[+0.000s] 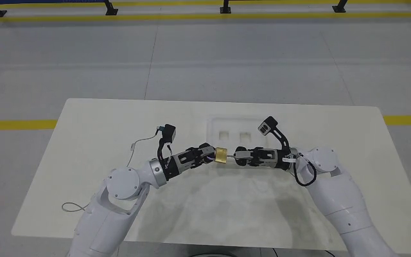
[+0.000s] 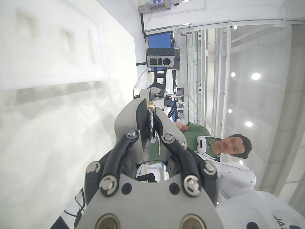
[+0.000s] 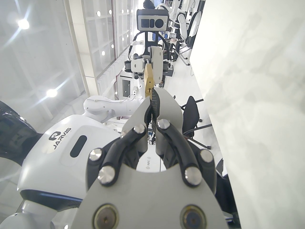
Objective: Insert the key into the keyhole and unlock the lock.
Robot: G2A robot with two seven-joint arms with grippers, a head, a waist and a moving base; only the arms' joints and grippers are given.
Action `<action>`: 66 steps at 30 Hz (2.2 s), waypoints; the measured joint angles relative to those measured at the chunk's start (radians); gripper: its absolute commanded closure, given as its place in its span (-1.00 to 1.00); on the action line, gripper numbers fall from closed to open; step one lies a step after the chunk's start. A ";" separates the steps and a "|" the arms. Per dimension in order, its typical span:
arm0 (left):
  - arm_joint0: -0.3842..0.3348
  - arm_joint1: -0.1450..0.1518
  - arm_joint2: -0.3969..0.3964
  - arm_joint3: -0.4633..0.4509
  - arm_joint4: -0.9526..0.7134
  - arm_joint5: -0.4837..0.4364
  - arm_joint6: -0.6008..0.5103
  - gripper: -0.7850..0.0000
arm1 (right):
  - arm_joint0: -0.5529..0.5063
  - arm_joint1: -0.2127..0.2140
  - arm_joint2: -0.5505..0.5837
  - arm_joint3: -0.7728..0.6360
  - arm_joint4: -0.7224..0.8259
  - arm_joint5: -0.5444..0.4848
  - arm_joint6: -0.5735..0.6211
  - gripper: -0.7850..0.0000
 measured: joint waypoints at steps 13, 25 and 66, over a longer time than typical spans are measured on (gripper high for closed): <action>0.000 0.000 0.000 0.000 0.000 0.000 0.000 1.00 | 0.006 0.003 -0.007 0.000 0.004 -0.001 0.000 1.00; 0.000 0.000 0.000 0.000 0.000 0.000 0.000 1.00 | 0.013 0.003 -0.020 0.005 0.003 -0.001 -0.006 1.00; -0.007 0.001 0.008 0.007 0.001 0.000 0.036 1.00 | 0.034 0.020 -0.006 -0.005 -0.051 -0.038 -0.014 1.00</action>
